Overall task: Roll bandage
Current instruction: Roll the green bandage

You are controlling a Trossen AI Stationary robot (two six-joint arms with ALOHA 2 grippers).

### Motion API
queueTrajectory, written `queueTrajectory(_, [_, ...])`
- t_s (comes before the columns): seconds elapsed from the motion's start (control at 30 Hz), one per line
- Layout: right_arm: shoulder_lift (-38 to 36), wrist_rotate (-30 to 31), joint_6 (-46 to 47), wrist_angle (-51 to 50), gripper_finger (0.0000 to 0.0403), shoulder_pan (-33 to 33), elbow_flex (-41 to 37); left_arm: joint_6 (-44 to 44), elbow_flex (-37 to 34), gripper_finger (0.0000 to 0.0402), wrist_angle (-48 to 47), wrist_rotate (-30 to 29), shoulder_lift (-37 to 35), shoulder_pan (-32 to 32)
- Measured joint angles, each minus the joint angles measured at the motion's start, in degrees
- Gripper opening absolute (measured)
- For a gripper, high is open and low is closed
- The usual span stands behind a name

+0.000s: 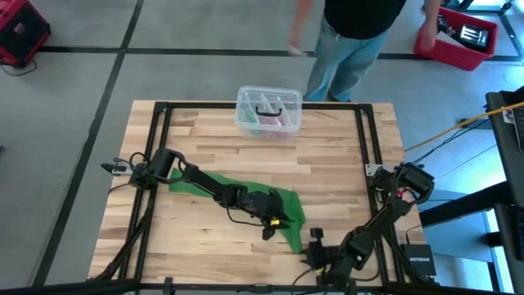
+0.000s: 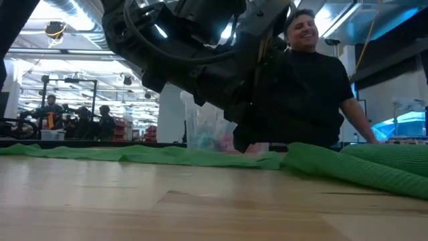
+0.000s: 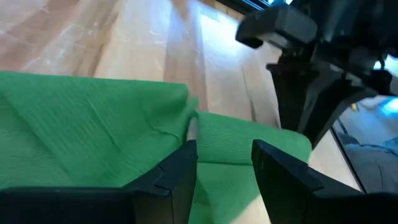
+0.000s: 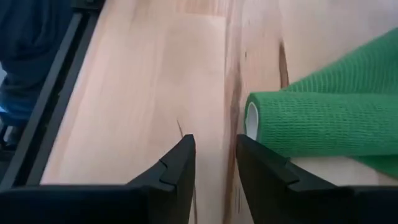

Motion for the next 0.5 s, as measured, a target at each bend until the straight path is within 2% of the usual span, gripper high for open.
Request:
queueTrajectory(0.07, [-0.6, 1.1, -0.9, -0.8, 0.012, 0.1, 0.0, 0.9, 0.0, 0.0148, 0.0, 0.0, 0.0, -0.1])
queueTrajectory(0.17, [-2.6, 6.4, 2.5, -7.4, 0.012, 0.6, 0.1, 1.5, 0.0, 0.0148, 0.0, 0.0, 0.0, 0.0])
queueTrajectory(0.3, [-5.0, 19.6, 11.9, -20.6, 0.012, 1.1, 0.0, 1.4, 0.0, 0.0148, 0.0, -0.2, 0.0, 0.4])
queueTrajectory(0.4, [-6.7, 19.3, 17.4, -29.4, 0.012, 1.9, 0.0, 1.0, 0.0, 0.0148, -0.1, -0.2, 0.0, 0.7])
queueTrajectory(0.5, [-8.2, 15.6, 19.9, -33.5, 0.012, 4.2, 0.0, 0.9, 0.0, 0.0148, -0.1, -0.2, 0.0, 0.7])
